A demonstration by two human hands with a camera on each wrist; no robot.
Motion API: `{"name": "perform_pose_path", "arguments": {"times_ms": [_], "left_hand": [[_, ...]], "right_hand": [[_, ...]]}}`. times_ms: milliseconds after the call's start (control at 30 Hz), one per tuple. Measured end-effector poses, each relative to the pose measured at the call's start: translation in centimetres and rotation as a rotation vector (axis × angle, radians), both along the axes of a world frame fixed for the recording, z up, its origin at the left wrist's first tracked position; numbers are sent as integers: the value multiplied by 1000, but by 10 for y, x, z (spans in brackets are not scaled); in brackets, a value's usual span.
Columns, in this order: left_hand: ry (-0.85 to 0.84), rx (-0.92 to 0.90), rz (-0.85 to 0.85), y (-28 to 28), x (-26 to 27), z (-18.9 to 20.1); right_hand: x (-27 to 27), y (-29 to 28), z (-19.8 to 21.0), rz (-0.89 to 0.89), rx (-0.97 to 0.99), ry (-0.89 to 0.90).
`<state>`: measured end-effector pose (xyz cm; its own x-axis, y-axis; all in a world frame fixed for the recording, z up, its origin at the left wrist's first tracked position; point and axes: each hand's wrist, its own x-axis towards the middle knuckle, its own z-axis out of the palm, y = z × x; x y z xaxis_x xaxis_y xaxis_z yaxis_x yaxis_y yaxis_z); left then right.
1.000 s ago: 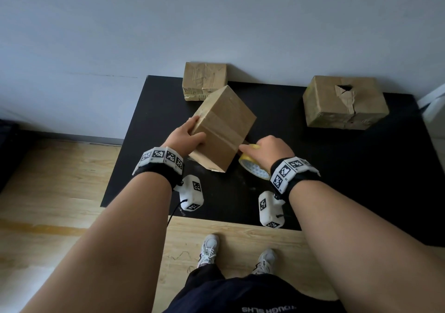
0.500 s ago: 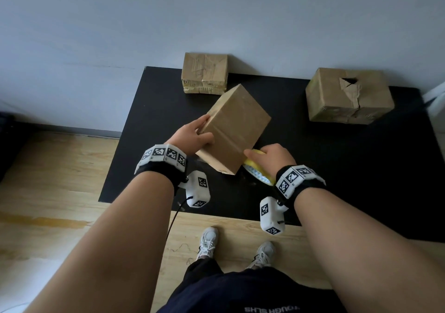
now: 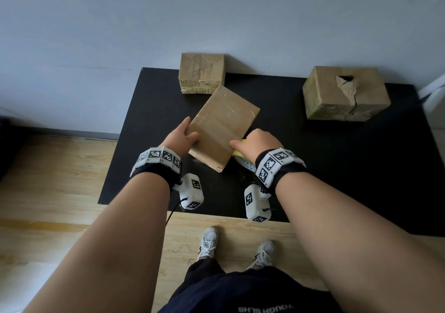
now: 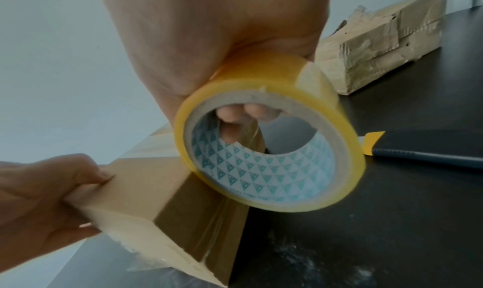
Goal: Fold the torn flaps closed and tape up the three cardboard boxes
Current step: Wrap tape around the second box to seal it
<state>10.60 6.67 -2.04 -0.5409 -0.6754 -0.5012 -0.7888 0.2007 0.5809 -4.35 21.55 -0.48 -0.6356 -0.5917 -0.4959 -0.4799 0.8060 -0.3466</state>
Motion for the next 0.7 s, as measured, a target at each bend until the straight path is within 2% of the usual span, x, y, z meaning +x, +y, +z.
{"name": "perform_pose_path", "arguments": {"times_ms": [100,167,233,367,500,700], "left_hand": [[4,-167,-121,5,-7,4],[-52,-357,-293,8,-14,4],[-132,-445,-444,14,-17,2],[-222,-394,-509,22,-18,-3],[-194,-320,-479,19,-23,1],[-176,-492,-599,40,-4,-14]], "right_hand": [[5,-4,-1,-12,40,10],[9,-6,-4,-30,52,16],[12,-9,-5,-42,68,23],[13,-12,-7,-38,87,28],[13,-11,-8,-41,106,-6],[12,-8,-2,-48,125,-19]]}}
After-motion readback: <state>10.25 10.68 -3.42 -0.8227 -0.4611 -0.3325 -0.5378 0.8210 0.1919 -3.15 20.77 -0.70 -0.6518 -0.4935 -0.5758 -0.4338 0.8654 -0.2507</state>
